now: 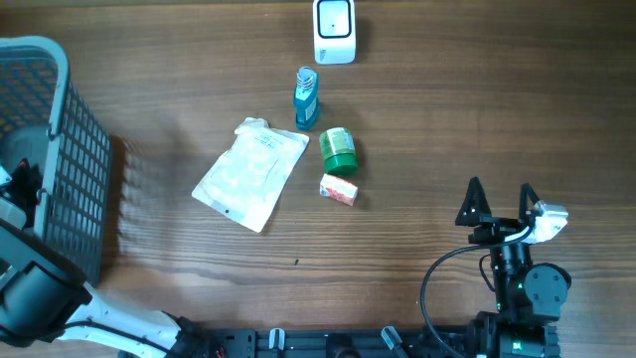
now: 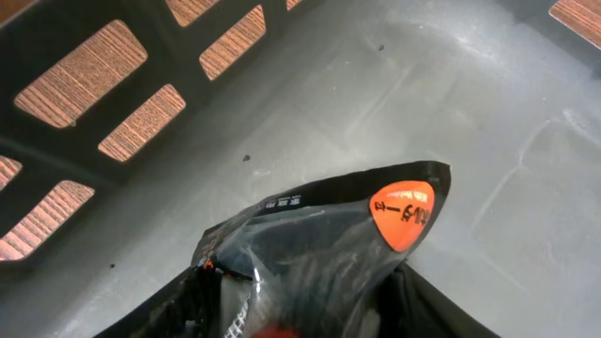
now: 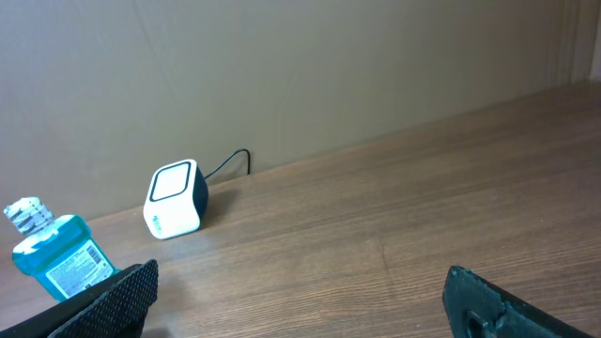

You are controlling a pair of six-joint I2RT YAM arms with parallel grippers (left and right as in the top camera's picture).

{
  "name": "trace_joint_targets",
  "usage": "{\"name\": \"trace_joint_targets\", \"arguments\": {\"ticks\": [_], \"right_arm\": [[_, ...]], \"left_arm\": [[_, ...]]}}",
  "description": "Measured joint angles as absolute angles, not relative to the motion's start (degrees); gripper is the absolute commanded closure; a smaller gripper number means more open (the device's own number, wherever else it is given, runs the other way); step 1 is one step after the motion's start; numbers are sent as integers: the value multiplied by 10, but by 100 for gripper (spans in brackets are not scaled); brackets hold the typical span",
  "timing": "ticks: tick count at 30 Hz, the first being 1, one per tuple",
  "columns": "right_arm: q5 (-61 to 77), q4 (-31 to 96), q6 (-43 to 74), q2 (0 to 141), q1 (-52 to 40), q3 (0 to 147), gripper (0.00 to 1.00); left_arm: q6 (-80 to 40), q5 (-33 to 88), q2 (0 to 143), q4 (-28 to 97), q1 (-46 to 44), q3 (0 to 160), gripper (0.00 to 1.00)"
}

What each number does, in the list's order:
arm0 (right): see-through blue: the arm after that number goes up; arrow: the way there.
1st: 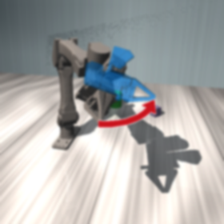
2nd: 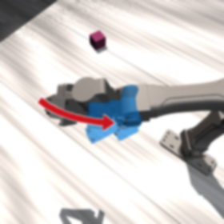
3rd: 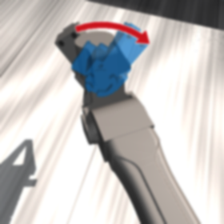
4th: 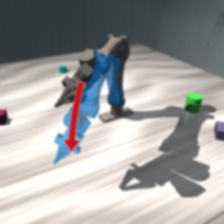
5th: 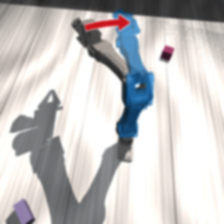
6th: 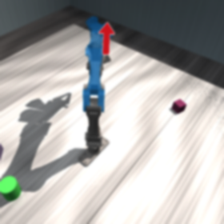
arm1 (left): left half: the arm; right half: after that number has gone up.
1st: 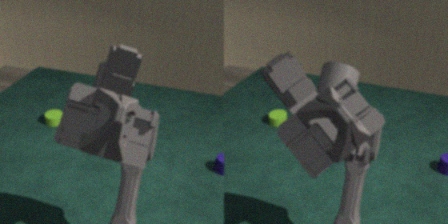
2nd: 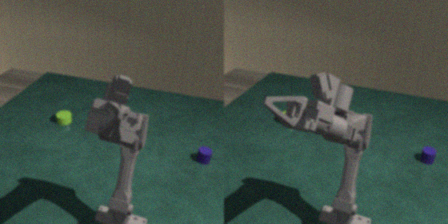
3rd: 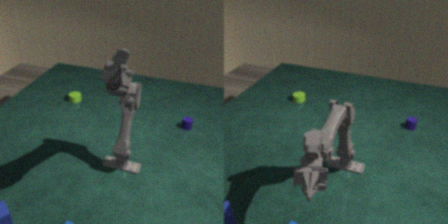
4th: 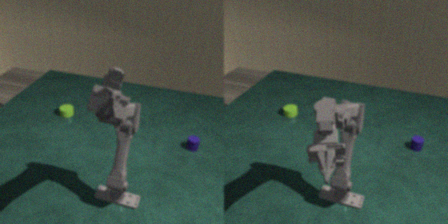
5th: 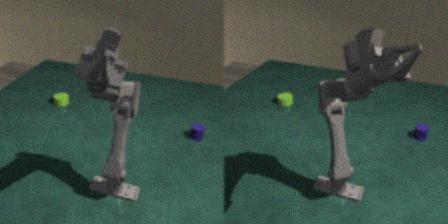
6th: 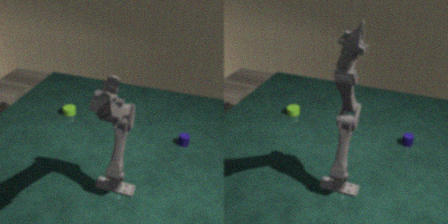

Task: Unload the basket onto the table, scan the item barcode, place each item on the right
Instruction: 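Reach the left gripper into the basket and grasp the black-red packet, then carry the black-red packet out and place it beside the pouch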

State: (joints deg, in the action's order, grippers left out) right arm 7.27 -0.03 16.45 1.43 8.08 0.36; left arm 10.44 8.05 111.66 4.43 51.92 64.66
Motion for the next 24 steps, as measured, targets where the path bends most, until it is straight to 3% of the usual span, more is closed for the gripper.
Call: {"name": "trace_joint_targets", "arguments": {"ticks": [1, 5, 9, 10, 14, 24], "right_arm": [[72, 0, 164, 14, 81, 4, 0], [72, 0, 164, 14, 81, 4, 0], [73, 0, 164, 14, 81, 4, 0], [73, 0, 164, 14, 81, 4, 0], [72, 0, 164, 14, 81, 4, 0], [73, 0, 164, 14, 81, 4, 0]], "left_arm": [[104, 80, 1117, 44, 519, 647, 55], [97, 88, 1117, 44, 519, 647, 57], [83, 114, 1117, 44, 519, 647, 73], [82, 121, 1117, 44, 519, 647, 81], [56, 145, 1098, 51, 519, 647, 94], [-12, 179, 1046, 51, 517, 640, 96]]}}
